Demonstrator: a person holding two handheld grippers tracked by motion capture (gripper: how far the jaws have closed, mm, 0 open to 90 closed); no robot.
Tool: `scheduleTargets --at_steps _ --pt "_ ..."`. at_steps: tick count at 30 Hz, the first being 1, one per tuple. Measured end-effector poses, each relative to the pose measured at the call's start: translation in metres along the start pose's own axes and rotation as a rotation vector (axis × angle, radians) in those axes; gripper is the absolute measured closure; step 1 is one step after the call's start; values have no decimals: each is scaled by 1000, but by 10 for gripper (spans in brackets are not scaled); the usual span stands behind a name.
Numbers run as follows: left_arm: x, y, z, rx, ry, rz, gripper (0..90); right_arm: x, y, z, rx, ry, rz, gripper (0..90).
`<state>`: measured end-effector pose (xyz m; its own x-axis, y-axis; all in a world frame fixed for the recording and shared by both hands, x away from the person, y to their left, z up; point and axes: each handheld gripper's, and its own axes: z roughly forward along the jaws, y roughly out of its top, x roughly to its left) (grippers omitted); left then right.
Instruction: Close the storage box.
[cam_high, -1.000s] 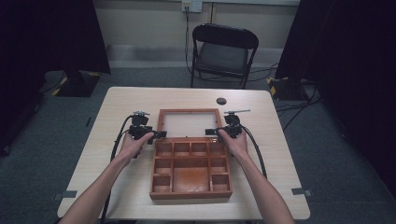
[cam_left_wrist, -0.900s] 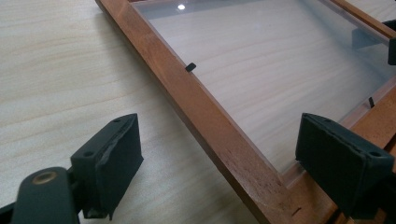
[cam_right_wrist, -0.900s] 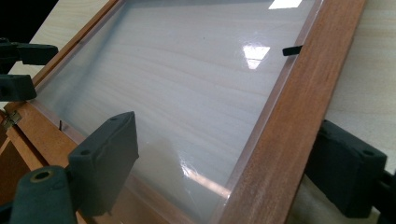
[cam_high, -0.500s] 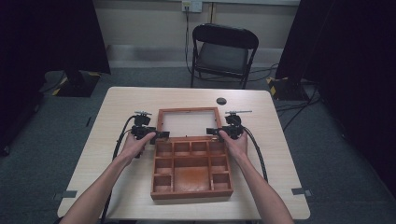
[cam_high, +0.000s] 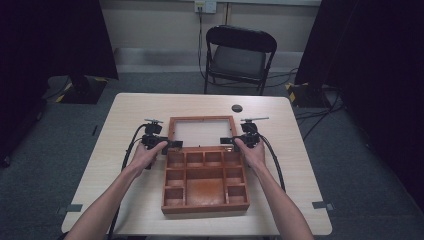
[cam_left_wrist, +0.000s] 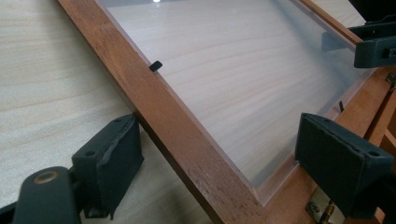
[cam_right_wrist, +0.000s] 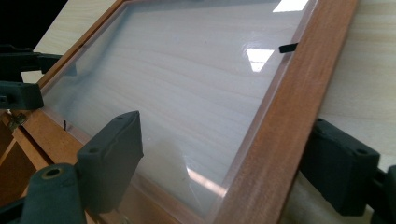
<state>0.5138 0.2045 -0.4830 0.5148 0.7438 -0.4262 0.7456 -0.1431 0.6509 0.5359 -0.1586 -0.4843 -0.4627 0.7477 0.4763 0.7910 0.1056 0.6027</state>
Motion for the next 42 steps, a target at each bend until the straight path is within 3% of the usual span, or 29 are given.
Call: scheduleTargets --at_steps 3,9,11,12,15,18,26,35,38,42 --pt "0 0 0 5 -1 -2 144 0 0 0 -1 0 -1 176" --pt "-1 2 -1 8 4 15 151 -1 -4 -4 -56 3 -4 219" --pt "-1 3 -2 9 -11 0 192 1 -2 -6 -66 -10 -18 236" --pt "-1 3 -3 1 -41 -11 217 2 -1 -7 -70 -15 -25 250" --pt "-3 4 -5 -9 -29 24 250 5 2 -12 -92 -29 -45 297" --pt "-9 7 -8 -15 9 55 255 6 4 -15 -102 -35 -63 313" --pt "-12 10 -18 -59 28 78 376 14 5 -27 -130 -61 -97 376" --pt "-20 13 -22 -60 68 119 383 20 7 -33 -124 -76 -95 375" --pt "-20 13 -25 -71 66 124 428 24 8 -37 -128 -79 -110 360" --pt "-23 12 -33 -113 67 128 482 27 9 -44 -148 -65 -105 377"
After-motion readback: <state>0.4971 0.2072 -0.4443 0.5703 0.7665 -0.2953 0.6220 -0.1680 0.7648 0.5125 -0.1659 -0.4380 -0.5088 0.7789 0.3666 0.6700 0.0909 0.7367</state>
